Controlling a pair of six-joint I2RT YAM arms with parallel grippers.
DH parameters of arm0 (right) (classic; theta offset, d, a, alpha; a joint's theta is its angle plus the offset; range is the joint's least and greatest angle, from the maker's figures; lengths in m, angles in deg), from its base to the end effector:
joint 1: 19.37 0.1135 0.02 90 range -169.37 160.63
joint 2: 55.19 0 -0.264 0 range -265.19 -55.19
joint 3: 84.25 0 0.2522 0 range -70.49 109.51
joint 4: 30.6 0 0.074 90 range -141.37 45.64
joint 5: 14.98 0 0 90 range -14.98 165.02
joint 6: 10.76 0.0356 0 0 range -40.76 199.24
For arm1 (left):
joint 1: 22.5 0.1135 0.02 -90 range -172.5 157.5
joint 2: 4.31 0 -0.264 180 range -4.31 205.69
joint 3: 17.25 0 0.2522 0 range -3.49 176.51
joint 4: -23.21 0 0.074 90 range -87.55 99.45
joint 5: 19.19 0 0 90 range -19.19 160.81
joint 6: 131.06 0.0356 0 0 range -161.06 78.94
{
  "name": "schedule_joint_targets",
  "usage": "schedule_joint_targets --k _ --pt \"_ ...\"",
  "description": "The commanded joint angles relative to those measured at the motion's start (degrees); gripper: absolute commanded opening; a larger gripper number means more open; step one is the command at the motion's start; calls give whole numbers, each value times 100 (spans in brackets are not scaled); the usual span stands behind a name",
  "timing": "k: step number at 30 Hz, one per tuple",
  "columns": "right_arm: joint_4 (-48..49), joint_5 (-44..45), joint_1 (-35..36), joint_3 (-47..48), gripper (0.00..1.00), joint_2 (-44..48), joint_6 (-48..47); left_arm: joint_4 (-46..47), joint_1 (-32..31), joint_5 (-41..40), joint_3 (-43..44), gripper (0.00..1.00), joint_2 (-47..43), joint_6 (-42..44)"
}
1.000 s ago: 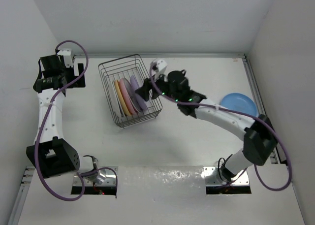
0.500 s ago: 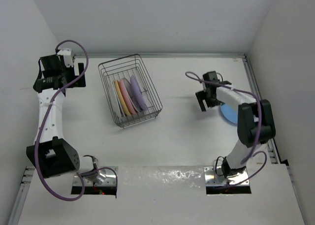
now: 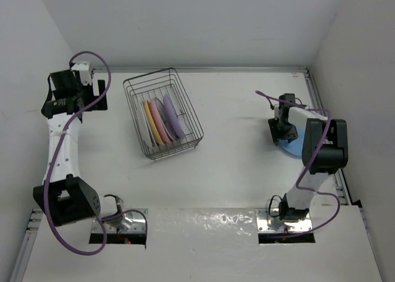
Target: Load the plates into the dish rack
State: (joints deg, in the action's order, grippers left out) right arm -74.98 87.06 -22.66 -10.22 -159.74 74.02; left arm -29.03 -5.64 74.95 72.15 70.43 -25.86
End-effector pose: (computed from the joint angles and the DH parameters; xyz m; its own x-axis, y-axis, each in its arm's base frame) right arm 0.3310 -0.0265 0.1359 -0.9699 -0.0334 -0.2411 0.0222 0.9743 -0.2243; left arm 0.2699 0.0791 0.3652 -0.6247 0.0839 -0.7763 -0.0733 0.9835 0.1653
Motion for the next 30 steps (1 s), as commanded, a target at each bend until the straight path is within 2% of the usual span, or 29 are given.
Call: schedule_joint_targets --k 1,2,3,5,6,11,14,16,19,25,30 --pt "108 -561 -154 28 52 -372 3 218 10 52 -232 100 -197 -43" --pt "160 -570 -146 37 46 -390 11 227 1 34 -312 100 -171 -61" --pt "248 -649 -120 46 32 -399 29 236 10 -1 -452 100 -135 -79" --pt "275 -711 -41 116 15 -373 38 262 10 -71 -602 100 -74 -131" --pt "249 -789 12 169 0 -338 3 271 10 -150 -681 100 13 -131" --pt "126 -1360 539 607 0 424 -58 437 10 -606 -1454 100 251 184" --pt "-15 -1711 996 1292 0 908 -77 710 10 -985 -1938 100 260 422" --pt "168 -2289 1234 1801 0 1112 186 806 10 -1065 -2123 100 252 510" --pt "782 -3029 1488 2041 0 1454 1090 877 10 -977 -2211 100 243 493" --pt "2715 -3865 2253 2087 0 1797 2689 877 10 -854 -2132 100 234 457" --pt "5772 -4357 2656 1304 0 1948 5317 816 10 -898 -2071 100 234 510"
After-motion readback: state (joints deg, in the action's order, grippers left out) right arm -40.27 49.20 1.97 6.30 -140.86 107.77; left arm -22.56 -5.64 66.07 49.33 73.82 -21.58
